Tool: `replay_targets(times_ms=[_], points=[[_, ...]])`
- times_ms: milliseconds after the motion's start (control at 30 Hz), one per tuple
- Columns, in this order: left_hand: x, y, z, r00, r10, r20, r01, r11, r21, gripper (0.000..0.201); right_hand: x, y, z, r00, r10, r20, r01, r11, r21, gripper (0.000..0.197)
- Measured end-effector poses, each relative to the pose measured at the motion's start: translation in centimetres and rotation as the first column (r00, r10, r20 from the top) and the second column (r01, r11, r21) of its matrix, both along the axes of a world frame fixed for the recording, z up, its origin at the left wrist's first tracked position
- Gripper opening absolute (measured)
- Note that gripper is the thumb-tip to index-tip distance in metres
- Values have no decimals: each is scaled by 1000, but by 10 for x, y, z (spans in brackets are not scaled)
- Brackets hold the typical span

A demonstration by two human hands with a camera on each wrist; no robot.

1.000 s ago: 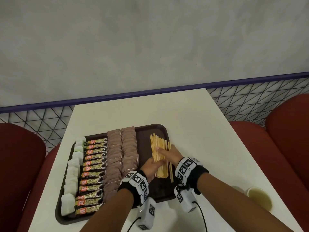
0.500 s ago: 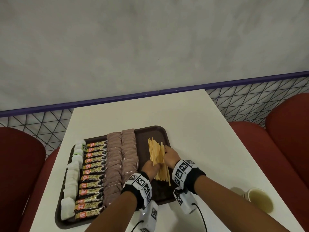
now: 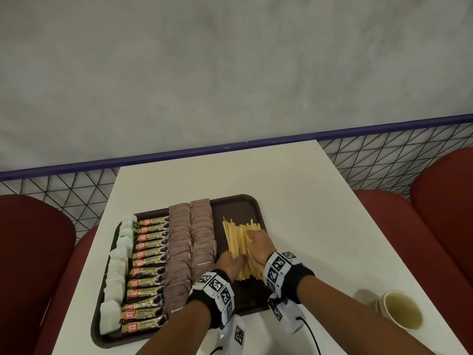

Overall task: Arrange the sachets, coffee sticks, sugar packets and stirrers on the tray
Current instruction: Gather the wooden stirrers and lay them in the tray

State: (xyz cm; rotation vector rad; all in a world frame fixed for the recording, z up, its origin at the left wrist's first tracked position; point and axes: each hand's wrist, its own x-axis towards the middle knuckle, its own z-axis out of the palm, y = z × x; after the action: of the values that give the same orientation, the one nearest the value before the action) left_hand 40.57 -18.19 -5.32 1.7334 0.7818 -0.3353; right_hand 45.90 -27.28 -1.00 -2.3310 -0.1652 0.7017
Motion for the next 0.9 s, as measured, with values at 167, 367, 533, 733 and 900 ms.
replay_targets(times_ms=[167, 367, 533, 733, 900], points=[[-2, 6, -20, 997, -32, -71, 36, 998, 59, 60, -8, 8, -2, 999, 43, -27, -42, 999, 18, 49], [-1, 15, -38, 994, -20, -104, 28, 997, 68, 61, -14, 17, -4, 999, 40, -11, -40, 998, 46, 44], [-5, 14, -13, 996, -7, -92, 8, 1000, 19, 46, -16, 19, -3, 996, 84, -21, -83, 995, 46, 49], [-14, 23, 8, 985, -136, -103, 134, 991, -20, 29, -21, 22, -3, 993, 109, -41, -106, 992, 62, 51], [-14, 35, 26, 905, -383, -187, 407, 907, 110, 23, -28, 23, -2, 986, 159, -41, -155, 984, 87, 47]])
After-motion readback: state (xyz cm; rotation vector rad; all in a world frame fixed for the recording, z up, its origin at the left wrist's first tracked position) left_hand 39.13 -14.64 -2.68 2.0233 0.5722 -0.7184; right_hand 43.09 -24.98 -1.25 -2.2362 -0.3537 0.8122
